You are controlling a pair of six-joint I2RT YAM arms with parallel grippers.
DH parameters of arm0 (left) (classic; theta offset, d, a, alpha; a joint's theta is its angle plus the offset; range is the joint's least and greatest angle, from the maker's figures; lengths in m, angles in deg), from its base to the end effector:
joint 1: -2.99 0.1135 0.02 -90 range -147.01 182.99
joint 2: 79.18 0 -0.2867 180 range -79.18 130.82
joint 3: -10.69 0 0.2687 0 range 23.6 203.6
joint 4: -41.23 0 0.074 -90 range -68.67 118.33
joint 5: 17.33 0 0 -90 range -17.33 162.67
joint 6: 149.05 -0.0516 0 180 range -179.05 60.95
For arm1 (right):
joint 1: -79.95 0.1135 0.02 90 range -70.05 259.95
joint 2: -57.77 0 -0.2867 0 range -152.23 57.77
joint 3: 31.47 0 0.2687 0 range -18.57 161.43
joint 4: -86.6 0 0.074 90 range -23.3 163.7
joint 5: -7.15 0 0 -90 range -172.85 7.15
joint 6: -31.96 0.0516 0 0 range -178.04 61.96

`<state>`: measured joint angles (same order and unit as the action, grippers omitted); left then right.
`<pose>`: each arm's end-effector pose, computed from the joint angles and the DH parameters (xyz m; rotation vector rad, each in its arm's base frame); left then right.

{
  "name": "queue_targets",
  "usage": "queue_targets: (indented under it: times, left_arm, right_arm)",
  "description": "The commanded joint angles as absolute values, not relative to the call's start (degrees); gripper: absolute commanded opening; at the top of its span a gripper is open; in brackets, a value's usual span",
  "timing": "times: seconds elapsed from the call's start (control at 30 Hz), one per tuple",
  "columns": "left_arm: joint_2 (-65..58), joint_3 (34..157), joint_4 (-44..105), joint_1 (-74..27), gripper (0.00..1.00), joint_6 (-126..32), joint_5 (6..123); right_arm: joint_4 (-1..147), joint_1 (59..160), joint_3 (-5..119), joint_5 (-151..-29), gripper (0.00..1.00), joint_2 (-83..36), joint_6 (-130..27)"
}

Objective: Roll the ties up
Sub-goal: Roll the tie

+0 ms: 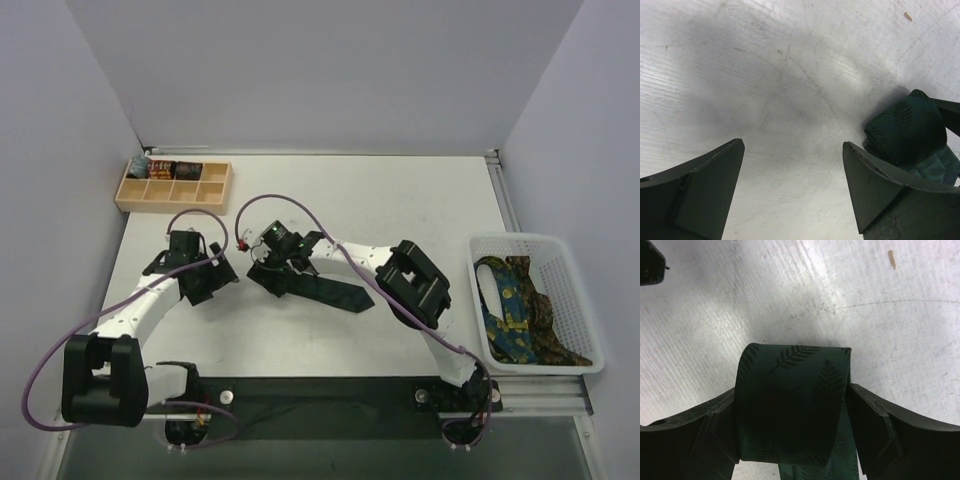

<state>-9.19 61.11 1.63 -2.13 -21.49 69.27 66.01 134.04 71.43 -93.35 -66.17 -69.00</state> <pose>0.2382 -0.0244 0.1851 -0.7170 2.5422 -0.3380 0.2998 0.4300 0.1720 -1.3478 1.9329 0.5899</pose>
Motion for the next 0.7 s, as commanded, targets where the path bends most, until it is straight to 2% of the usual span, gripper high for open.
queue_targets:
  times: [0.0, 0.13, 0.23, 0.3, 0.4, 0.5, 0.53, 0.67]
  left_arm:
    - [-9.66, 62.27, 1.0, -1.67, 0.91, -23.46, 68.01]
    - [-10.36, 62.01, 1.08, -1.67, 0.91, -24.07, 65.82]
    - [-11.07, 61.31, 1.26, -1.67, 0.91, -24.16, 62.74]
    - [-11.94, 60.69, 1.26, -1.67, 0.91, -24.16, 60.37]
    - [-14.23, 58.76, 2.05, -1.75, 0.91, -23.37, 58.26]
    - [-16.07, 56.3, 4.06, -1.75, 0.91, -22.23, 55.97]
    - [-16.43, 55.86, 4.77, -1.84, 0.91, -21.79, 55.18]
    - [-17.39, 53.57, 8.37, -2.37, 0.92, -19.42, 51.49]
  right_arm:
    - [62.27, 134.18, 72.49, -95.49, 0.74, -67.65, -72.0]
    - [60.96, 134.18, 70.82, -102.52, 0.49, -66.34, -74.38]
    - [59.82, 134.62, 69.94, -108.15, 0.38, -64.84, -76.66]
    - [59.37, 135.32, 69.41, -110.0, 0.38, -63.61, -77.81]
    - [58.05, 135.76, 69.32, -110.09, 0.43, -63.08, -79.92]
    - [57.7, 136.02, 69.5, -110.71, 0.57, -62.91, -79.83]
    - [57.7, 136.2, 69.5, -110.53, 0.66, -62.12, -79.66]
    - [57.52, 136.47, 70.46, -108.78, 0.78, -57.91, -77.82]
